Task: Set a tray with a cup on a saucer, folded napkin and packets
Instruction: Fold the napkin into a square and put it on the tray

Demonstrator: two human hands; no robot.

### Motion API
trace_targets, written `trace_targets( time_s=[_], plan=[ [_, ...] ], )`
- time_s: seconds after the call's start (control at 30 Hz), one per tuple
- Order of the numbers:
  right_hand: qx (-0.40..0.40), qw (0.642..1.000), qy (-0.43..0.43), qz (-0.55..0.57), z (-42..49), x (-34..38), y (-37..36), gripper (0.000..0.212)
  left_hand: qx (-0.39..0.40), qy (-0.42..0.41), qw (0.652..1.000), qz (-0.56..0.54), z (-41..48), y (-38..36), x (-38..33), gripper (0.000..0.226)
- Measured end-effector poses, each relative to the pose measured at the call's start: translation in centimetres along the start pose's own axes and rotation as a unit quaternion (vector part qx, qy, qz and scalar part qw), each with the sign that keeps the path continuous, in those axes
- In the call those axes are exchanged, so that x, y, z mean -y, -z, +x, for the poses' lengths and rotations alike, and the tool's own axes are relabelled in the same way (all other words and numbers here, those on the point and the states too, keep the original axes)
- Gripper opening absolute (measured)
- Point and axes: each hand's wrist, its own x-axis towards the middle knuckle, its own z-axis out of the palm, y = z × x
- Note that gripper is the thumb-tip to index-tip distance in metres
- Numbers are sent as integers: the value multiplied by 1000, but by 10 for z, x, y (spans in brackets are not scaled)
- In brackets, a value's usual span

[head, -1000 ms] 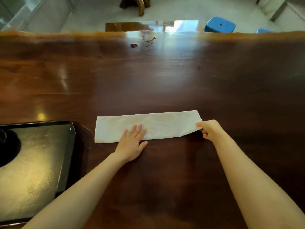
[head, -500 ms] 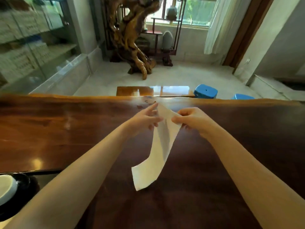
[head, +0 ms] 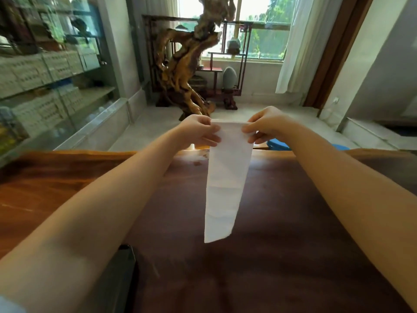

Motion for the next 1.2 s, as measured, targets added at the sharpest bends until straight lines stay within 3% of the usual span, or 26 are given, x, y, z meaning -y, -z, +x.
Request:
trace_targets(
  time_s=[0.2, 0.33, 0.47, 0.57, 0.8, 0.97, 1.2],
  plan=[
    [-71, 996, 34, 44, 18, -22, -11, 8, -41, -25, 996, 71, 22, -8, -1, 29],
    [-101, 988, 89, 70, 10, -41, -19, 9, -69, -89, 985, 131, 15, -9, 6, 25],
    [-92, 987, 135, -4, -32, -84, -47, 9, -94, -160, 952, 244, -39, -21, 49, 18],
    [-93, 982, 162, -40, -81, -131, -91, 12, -90, -184, 951, 231, -106, -43, 107, 17],
    [47, 994, 104, -1, -207, -236, -190, 28, -56, -55, 980, 183, -267, -106, 235, 20],
    [148, 988, 38, 5, -260, -283, -231, 24, -31, 52, 988, 143, -329, -132, 279, 21],
    [145, 989, 4, 40, -235, -295, -245, 18, -71, 123, 984, 105, -316, -133, 298, 12]
  ],
)
